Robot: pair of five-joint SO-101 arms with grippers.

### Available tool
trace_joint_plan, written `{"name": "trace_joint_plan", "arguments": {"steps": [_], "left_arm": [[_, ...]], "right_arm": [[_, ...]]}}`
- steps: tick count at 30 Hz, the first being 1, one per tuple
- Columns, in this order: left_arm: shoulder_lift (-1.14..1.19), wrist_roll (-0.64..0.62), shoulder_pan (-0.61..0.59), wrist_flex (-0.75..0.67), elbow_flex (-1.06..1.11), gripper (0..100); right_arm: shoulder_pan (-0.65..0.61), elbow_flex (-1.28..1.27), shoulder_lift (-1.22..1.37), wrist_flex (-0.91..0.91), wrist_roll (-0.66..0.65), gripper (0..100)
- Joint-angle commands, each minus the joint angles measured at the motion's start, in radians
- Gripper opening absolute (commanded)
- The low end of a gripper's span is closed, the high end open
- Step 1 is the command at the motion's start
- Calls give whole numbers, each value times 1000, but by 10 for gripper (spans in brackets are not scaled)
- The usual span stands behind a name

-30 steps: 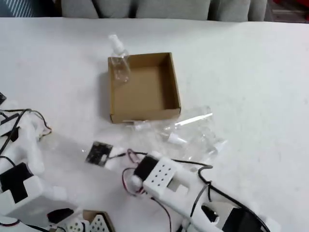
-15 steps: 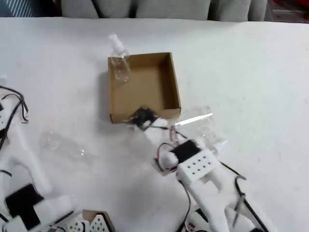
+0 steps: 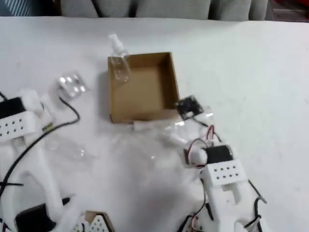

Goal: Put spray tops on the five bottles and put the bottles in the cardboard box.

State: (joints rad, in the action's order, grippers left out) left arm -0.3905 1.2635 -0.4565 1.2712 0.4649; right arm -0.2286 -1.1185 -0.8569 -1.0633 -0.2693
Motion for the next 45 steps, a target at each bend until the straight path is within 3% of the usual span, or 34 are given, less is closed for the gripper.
{"name": "trace_joint_plan", "arguments": {"steps": [1, 6, 8, 18, 24, 27, 35, 45], "left_arm": [[-48, 313, 41, 207, -51, 196], [-51, 813, -35, 385, -52, 195], [-47, 879, -45, 387, -52, 199], [-44, 872, 88, 322, -26, 200], [-48, 756, 209, 72, 163, 234], [-50, 752, 219, 12, 215, 286], [-42, 756, 214, -14, 235, 290], [-44, 756, 211, -402, 552, 290]], "right_arm": [[41, -15, -28, 21, 6, 52], [41, -41, -28, 65, 6, 52], [41, -41, -28, 67, 6, 52], [38, -43, -28, 68, 6, 52], [36, -48, -19, 84, 6, 52], [36, -84, -28, 133, 6, 52], [36, -87, -28, 140, 6, 53], [36, -91, -28, 140, 6, 53]]}}
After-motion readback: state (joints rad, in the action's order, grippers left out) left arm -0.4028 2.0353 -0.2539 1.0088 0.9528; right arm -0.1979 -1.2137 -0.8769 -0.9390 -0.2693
